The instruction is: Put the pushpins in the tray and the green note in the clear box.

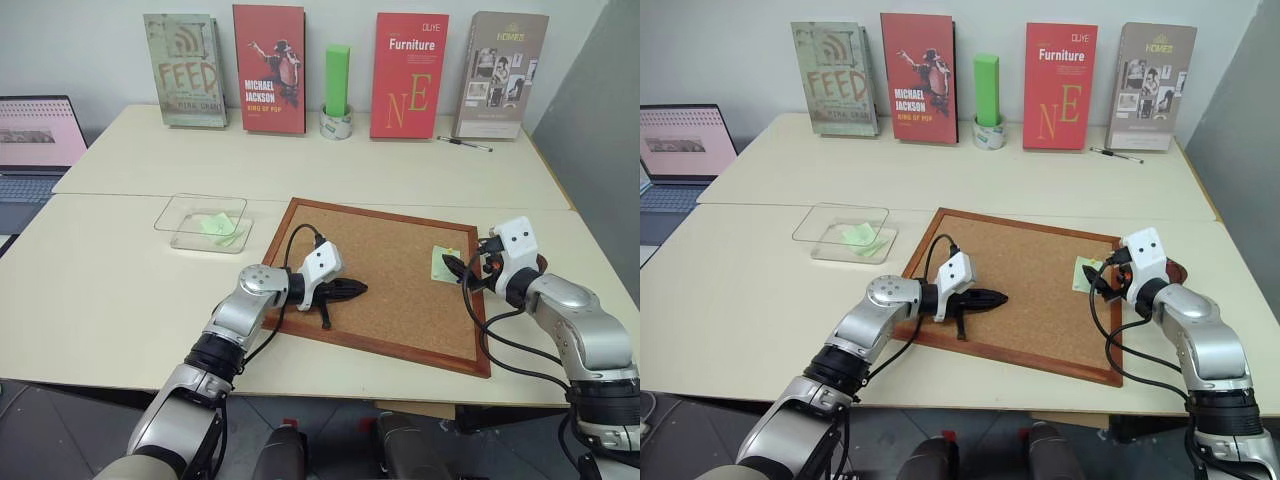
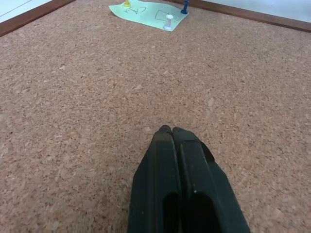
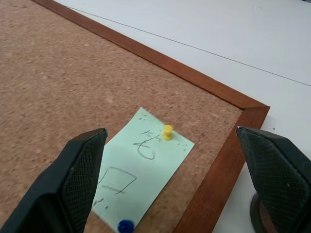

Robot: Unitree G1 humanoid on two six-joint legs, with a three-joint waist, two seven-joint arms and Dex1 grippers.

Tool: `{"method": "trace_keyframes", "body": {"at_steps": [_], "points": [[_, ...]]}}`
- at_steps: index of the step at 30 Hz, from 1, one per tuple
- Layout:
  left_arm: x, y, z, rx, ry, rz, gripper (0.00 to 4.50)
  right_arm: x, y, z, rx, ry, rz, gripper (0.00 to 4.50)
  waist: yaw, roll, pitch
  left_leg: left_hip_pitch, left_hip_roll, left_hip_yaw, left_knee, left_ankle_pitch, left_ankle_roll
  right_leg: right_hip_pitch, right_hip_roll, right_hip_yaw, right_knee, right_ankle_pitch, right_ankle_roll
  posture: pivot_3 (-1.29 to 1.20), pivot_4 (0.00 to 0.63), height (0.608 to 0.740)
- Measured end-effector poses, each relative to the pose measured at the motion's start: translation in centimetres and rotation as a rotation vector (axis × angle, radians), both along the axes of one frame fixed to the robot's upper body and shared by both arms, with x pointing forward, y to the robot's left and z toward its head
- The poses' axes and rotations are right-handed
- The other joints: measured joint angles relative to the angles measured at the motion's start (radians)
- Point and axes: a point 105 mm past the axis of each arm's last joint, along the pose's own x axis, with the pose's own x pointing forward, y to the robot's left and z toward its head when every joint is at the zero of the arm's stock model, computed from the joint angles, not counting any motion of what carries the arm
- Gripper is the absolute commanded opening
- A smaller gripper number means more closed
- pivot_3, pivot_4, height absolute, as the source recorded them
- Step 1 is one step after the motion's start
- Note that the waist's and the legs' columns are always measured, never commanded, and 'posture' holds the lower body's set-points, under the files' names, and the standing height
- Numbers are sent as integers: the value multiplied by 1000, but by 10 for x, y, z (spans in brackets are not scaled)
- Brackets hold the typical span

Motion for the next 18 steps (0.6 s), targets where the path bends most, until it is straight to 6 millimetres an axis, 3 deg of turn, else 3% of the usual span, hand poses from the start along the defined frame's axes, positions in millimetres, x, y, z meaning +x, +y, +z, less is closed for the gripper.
{"method": "trace_keyframes", "body": {"at_steps": [4, 18], "points": [[-1, 2, -1, 2, 2, 3, 0, 7, -1, -4, 14, 8, -5, 4090, -1, 0, 0, 1, 0, 0, 0, 0, 0, 0, 0, 0, 0, 0, 0, 0, 150, 740], [-3, 6, -1, 15, 10, 12, 0, 27, 6, -20, 31, 50, 2, 1371, -14, 0, 0, 2, 0, 0, 0, 0, 0, 2, 0, 0, 0, 0, 0, 0, 150, 740]]}}
